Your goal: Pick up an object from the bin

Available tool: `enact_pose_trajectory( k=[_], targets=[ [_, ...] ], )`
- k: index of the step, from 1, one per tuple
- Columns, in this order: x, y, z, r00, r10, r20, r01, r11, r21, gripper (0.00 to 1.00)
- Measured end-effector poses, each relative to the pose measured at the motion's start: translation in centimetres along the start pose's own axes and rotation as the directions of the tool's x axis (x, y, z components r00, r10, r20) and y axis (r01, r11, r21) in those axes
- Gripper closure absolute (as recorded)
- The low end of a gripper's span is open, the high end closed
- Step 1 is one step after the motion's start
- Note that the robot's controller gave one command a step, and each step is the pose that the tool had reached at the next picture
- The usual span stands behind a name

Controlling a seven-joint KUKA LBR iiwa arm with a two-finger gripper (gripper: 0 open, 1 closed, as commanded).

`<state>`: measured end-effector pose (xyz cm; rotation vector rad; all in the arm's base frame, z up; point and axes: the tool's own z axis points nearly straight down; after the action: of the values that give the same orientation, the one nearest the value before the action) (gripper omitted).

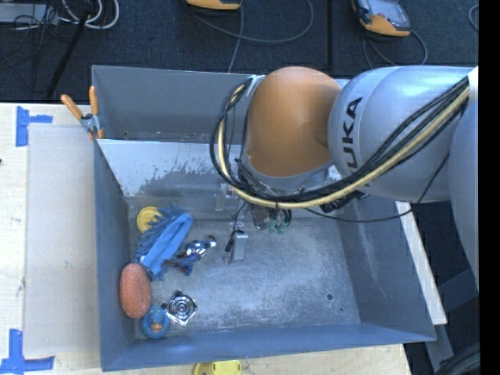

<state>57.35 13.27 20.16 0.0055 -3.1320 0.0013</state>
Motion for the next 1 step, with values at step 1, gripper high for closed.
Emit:
enact_pose_trajectory(
  k=[1],
  targets=[
    [-0.14, -0.08, -0.50, 1.000, 0.004, 0.008, -0.004, 1.000, -0.001, 0.00]
  ],
)
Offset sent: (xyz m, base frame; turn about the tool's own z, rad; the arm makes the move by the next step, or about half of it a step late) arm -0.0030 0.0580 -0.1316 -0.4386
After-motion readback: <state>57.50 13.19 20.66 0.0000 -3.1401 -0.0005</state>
